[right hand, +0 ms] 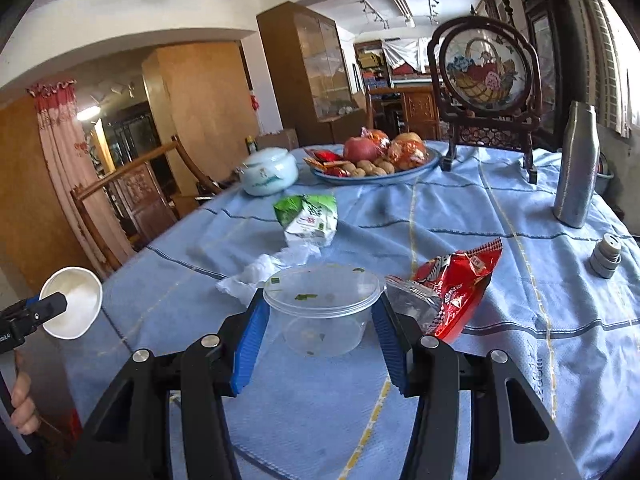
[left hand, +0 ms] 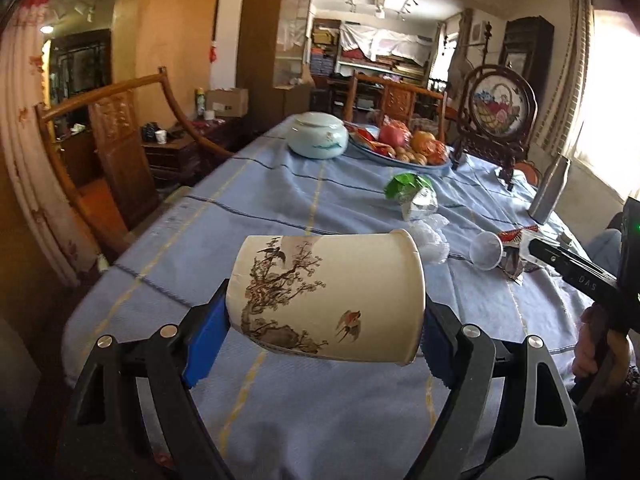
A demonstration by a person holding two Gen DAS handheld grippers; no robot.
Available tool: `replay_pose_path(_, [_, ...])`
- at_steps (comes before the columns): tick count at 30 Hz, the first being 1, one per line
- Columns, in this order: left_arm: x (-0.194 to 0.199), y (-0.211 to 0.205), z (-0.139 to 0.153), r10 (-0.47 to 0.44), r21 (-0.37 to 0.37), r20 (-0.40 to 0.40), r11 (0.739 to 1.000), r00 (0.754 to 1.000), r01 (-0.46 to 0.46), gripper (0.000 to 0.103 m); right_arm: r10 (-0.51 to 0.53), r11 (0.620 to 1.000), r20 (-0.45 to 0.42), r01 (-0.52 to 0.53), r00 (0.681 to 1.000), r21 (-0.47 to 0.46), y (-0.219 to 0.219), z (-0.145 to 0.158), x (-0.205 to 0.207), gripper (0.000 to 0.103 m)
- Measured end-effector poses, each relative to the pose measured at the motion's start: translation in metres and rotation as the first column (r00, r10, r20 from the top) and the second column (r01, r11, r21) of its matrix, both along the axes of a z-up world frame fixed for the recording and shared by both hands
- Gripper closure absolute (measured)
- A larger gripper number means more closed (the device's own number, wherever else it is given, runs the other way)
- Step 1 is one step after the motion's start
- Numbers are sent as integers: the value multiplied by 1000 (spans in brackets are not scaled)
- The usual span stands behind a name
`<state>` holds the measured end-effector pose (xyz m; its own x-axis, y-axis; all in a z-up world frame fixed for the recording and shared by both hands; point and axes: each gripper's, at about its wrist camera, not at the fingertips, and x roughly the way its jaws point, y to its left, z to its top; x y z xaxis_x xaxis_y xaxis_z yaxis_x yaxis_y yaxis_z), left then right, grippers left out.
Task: Collect trash
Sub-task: 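Lift the cup and tub and carry them toward the wastebasket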
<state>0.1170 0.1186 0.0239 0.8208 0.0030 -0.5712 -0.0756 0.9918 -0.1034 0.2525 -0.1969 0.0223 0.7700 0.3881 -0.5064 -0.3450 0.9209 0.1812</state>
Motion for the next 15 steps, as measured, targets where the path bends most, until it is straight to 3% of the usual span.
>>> replay_pose_path(4, [-27, 18, 9, 56, -1, 23, 998, 998, -56, 23, 26, 998, 5, -26, 1000, 54, 0, 6, -18, 50])
replay_pose_path(15, [-109, 78, 6, 251, 4, 32, 968, 967, -251, 23, 149, 987, 49, -152, 988, 59, 52, 17, -65, 50])
